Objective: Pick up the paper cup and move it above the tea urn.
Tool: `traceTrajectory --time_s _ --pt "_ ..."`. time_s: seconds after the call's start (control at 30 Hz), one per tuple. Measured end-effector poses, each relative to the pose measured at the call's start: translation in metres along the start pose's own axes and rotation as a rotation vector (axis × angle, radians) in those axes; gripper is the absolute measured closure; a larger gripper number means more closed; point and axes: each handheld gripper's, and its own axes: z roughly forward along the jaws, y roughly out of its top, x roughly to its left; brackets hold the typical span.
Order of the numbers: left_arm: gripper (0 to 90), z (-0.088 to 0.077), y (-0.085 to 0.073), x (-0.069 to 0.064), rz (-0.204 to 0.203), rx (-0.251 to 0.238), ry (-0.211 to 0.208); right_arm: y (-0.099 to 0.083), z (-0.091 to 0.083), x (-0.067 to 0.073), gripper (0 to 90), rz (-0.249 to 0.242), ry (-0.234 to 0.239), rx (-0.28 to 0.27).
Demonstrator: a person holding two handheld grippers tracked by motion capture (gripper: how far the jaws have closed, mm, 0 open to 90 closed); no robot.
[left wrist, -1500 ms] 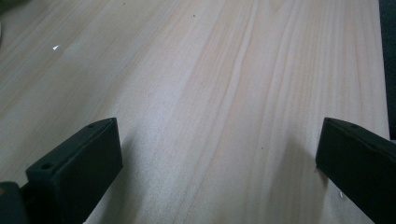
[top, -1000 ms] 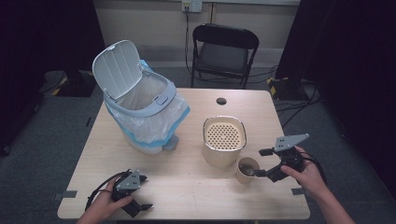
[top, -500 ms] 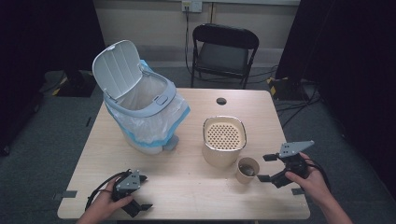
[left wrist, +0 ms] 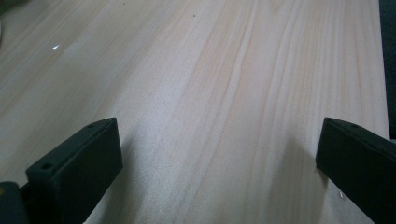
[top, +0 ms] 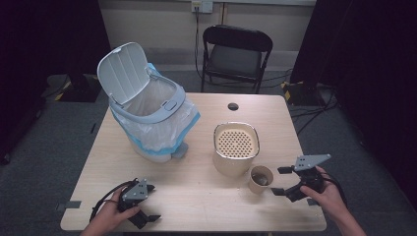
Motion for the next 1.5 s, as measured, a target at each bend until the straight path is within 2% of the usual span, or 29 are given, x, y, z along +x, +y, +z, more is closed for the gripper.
traceTrajectory --time_s 0.2,0.63,0.93,1.5 --pt "0.0 0.000 0.000 0.000 0.000 0.000 0.000 -0.004 0.006 -0.001 14.4 0.000 0.002 -0.002" --pt "0.0 0.000 0.000 0.000 0.000 0.000 0.000 -0.009 0.033 0.001 14.4 0.002 0.022 -0.011" --pt "0.0 0.000 0.000 0.000 0.000 0.001 0.000 -0.010 0.044 0.002 15.0 0.006 0.031 -0.013" --pt "0.0 0.000 0.000 0.000 0.000 0.000 0.000 -0.009 0.059 -0.001 20.4 0.016 0.040 -0.056"
